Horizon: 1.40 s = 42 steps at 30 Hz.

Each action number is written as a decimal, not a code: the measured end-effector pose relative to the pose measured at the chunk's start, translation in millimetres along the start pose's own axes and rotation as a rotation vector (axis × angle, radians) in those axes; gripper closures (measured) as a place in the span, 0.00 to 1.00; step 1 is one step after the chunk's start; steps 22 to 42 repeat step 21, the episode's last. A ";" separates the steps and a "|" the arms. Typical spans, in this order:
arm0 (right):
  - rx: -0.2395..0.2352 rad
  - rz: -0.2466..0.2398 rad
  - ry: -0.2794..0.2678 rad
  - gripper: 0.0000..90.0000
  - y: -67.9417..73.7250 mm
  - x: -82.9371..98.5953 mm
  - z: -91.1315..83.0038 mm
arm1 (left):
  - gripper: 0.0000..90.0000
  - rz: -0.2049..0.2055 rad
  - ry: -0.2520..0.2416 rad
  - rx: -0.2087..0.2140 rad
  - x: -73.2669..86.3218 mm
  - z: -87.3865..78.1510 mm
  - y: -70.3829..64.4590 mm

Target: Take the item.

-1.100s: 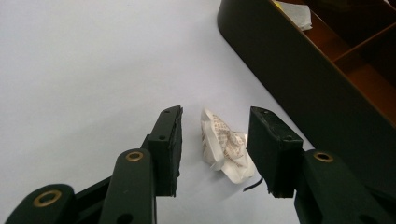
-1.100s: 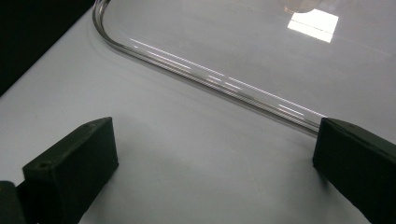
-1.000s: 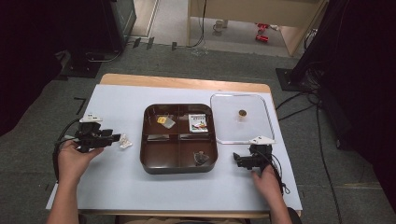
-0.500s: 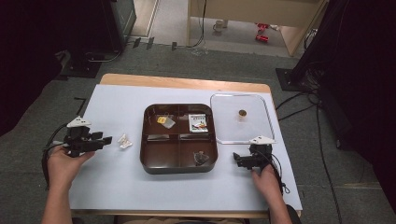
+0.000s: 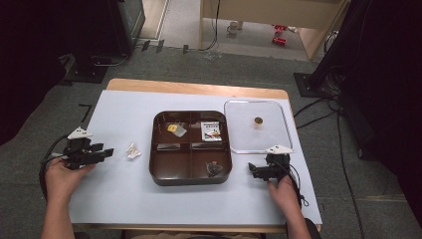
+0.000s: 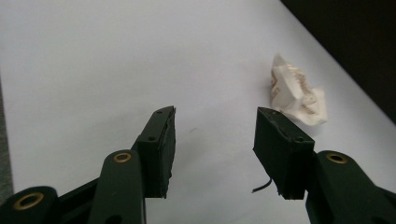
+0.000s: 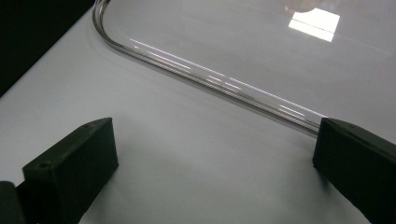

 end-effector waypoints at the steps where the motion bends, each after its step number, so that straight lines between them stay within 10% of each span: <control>1: 0.000 0.000 0.000 0.00 0.0 0.0 0.0 | 0.54 0.005 0.002 -0.010 2.7 1.1 3.5; 42: 0.000 -0.001 0.000 0.00 -0.1 0.1 0.0 | 0.44 0.013 -0.012 -0.019 18.8 8.7 14.5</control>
Point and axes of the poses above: each handheld gripper's, and its own axes: z roughly forward along the jaws, x roughly out of its underside, y roughly to its left, the point moved 5 cm from there along z, roughly forward along the jaws, and after that the axes turned 5 degrees about -z, right-handed, at the moved point
